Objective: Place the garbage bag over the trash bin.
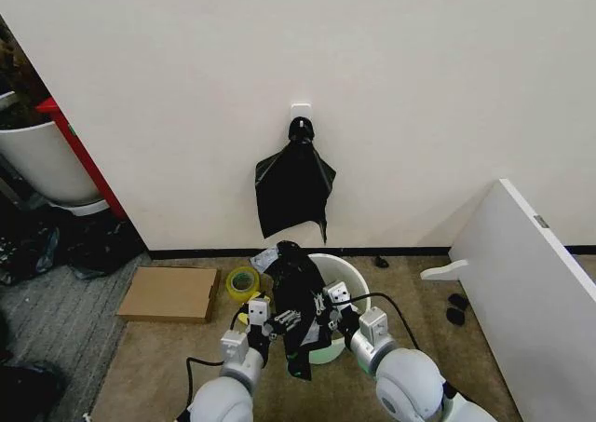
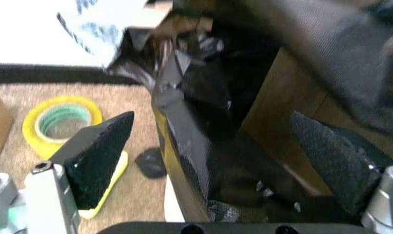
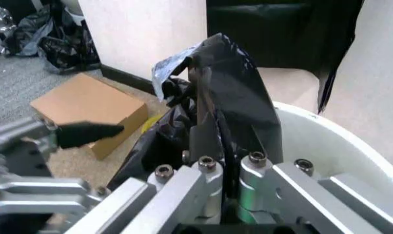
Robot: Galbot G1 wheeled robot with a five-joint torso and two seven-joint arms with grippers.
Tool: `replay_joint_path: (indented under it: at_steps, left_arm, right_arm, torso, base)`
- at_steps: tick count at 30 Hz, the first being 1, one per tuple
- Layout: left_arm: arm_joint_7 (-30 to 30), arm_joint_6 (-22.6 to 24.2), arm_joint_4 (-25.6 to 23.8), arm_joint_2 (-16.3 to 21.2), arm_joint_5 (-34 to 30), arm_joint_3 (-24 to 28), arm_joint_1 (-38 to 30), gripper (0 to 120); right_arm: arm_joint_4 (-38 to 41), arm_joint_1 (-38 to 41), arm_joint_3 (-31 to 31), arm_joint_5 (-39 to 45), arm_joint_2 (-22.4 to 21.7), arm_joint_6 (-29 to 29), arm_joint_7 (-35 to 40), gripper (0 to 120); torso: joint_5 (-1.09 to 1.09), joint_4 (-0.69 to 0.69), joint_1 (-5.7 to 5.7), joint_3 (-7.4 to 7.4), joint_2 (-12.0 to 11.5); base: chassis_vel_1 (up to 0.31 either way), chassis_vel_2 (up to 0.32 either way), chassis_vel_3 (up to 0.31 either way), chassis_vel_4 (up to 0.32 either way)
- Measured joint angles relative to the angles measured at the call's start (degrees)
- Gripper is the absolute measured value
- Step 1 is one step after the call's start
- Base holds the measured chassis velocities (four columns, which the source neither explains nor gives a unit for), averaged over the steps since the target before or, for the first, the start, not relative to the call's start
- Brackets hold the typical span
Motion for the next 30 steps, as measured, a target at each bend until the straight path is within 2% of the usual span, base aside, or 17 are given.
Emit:
replay_joint_path:
  at_steps: [6, 8, 11, 23, 27, 30]
  left_arm:
    - [-6.02, 6.96, 1.14, -3.63, -4.75, 2.11, -4.2, 85]
    - [-6.85, 7.77, 1.24, -3.96, -5.28, 2.26, -4.6, 84]
    - [-11.08, 11.51, 1.89, -5.11, -8.19, 2.54, -6.13, 81]
    - [-16.9, 16.86, 3.84, -6.36, -12.09, 3.28, -9.93, 77]
    - [-19.25, 19.07, 4.3, -6.96, -15.95, 3.14, -11.72, 57]
    - [-20.22, 20.38, 4.1, -7.04, -16.62, 2.79, -11.82, 51]
  right_arm:
    - [-0.81, 0.11, -0.01, 0.12, 0.35, 0.04, 0.0, 0]
    - [-0.86, 0.1, -0.03, 0.11, 0.4, 0.05, 0.0, 0]
    - [-1.15, 0.09, -0.13, 0.05, 0.54, 0.02, 0.0, 0]
    - [-1.54, 0.16, 0.03, 0.09, 0.93, 0.05, 0.01, 0]
    - [-1.51, 0.12, 0.03, 0.09, 1.01, 0.08, 0.02, 0]
    - [-1.45, 0.03, 0.18, 0.09, 1.0, 0.12, 0.02, 0]
  torso:
    - [0.0, -0.01, 0.0, 0.0, 0.0]
    - [0.0, 0.0, 0.0, 0.0, 0.0]
    - [0.0, 0.0, 0.0, 0.0, 0.0]
    - [-0.01, 0.0, 0.0, 0.0, 0.0]
    - [-0.01, -0.01, 0.0, 0.0, 0.0]
    - [-0.01, 0.0, 0.0, 0.0, 0.0]
  base:
    - [0.0, 0.0, 0.0, 0.0]
    - [0.0, 0.0, 0.0, 0.0]
    - [0.0, 0.0, 0.0, 0.0]
    - [0.0, 0.0, 0.0, 0.0]
    - [0.0, 0.0, 0.0, 0.0]
    - [0.0, 0.0, 0.0, 0.0]
